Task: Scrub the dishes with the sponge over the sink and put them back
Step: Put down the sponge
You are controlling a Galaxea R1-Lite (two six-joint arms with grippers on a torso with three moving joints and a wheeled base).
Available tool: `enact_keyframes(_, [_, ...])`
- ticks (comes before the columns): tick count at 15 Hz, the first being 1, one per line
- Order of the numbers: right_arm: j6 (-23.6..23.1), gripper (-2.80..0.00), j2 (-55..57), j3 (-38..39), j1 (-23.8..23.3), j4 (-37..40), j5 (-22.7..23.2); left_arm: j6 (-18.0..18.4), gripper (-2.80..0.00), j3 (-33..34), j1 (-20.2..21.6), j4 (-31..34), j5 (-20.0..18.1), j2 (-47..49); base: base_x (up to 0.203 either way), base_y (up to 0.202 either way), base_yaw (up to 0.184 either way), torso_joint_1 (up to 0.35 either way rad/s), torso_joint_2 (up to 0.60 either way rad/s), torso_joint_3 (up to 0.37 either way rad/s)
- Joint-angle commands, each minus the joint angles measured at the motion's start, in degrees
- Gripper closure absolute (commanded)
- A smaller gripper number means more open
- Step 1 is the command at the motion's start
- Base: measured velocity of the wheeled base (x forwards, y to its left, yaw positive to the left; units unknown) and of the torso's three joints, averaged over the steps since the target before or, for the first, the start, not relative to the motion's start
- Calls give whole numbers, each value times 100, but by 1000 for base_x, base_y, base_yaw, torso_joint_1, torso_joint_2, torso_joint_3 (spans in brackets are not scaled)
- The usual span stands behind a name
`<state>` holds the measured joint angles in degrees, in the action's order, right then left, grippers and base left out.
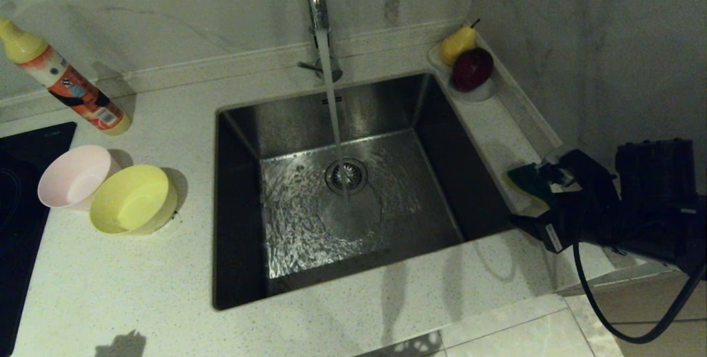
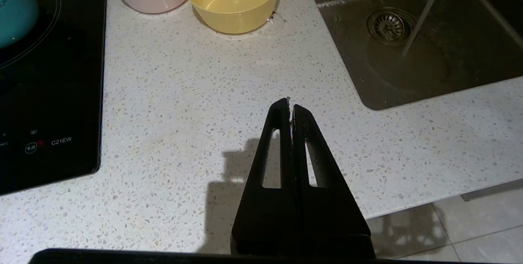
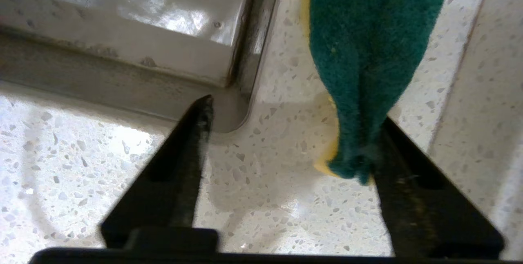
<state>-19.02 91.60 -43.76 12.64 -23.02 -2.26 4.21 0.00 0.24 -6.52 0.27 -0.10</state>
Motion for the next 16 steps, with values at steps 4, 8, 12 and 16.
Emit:
enact_keyframes(4, [314, -280, -49, -15, 89, 96, 33, 1, 0, 229, 2, -7, 0, 3, 0, 0, 0, 0, 0, 0])
enact_keyframes(8, [629, -280, -63, -106, 154, 420, 86, 1, 0, 229, 2, -7, 0, 1, 0, 0, 0, 0, 0, 0])
enact_keyframes(12, [1083, -280, -89, -301, 230, 726, 103, 1, 0, 229, 2, -7, 0, 9, 0, 0, 0, 0, 0, 0])
enact_keyframes(16, [1435, -280, -63, -430, 239, 983, 288, 1, 0, 229, 2, -7, 0, 8, 0, 0, 0, 0, 0, 0])
